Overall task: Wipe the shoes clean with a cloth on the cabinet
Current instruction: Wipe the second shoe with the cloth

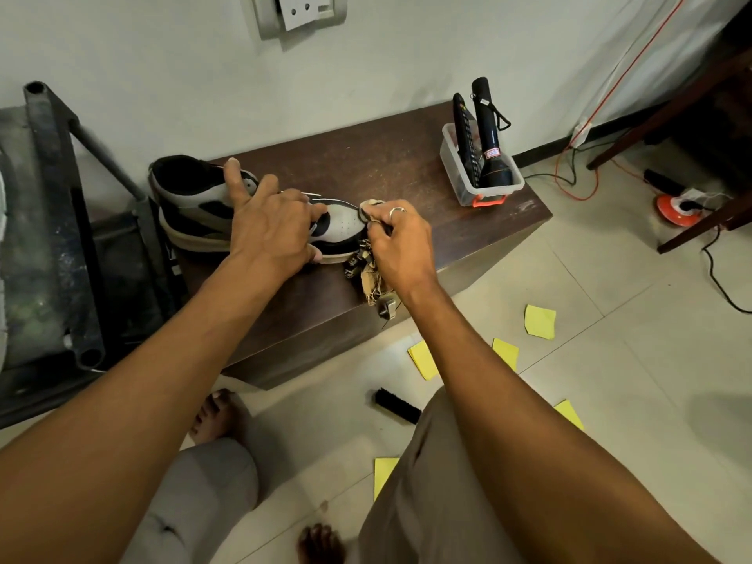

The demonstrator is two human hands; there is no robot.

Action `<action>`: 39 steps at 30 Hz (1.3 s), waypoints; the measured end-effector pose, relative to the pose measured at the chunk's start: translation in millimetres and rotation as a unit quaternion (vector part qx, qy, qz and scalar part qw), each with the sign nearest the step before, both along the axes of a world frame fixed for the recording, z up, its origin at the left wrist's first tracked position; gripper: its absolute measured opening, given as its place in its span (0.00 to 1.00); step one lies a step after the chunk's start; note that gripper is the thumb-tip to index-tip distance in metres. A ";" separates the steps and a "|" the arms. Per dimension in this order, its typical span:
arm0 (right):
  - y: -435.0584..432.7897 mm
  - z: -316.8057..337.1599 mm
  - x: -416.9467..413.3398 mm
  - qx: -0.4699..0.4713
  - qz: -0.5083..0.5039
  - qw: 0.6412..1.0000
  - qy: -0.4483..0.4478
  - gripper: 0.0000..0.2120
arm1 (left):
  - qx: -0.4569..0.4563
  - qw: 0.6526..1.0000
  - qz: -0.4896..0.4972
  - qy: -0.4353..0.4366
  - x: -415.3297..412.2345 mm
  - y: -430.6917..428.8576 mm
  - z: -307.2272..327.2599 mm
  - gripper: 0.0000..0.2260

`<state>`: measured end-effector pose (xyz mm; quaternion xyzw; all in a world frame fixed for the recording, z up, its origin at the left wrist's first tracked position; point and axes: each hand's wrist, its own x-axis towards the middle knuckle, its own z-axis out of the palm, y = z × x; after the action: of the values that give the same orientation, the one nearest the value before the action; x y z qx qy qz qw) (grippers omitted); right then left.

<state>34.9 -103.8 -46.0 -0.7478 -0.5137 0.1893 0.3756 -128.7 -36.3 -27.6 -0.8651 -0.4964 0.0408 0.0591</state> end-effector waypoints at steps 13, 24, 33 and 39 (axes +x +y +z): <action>-29.0 -19.6 -53.0 0.013 0.058 0.995 -0.078 0.05 | 0.017 1.000 -0.005 -0.001 -1.4 -2.6 0.4 0.26; -30.9 -24.1 -49.7 0.007 0.138 0.970 -0.200 0.10 | 0.025 0.999 -0.018 -0.018 -4.6 0.4 -4.2 0.22; -11.1 -14.7 3.4 0.002 -0.036 0.999 0.029 0.11 | -0.003 1.000 -0.014 -0.012 -2.0 -0.2 0.6 0.28; 7.7 -0.6 28.3 -0.039 0.088 0.995 0.001 0.16 | -0.002 1.000 -0.025 -0.015 -2.6 2.3 -1.7 0.28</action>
<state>63.2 -96.1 -46.6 -0.7139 -0.5692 0.2423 0.3281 -131.3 -34.0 -29.3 -0.8778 -0.4754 0.0276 0.0513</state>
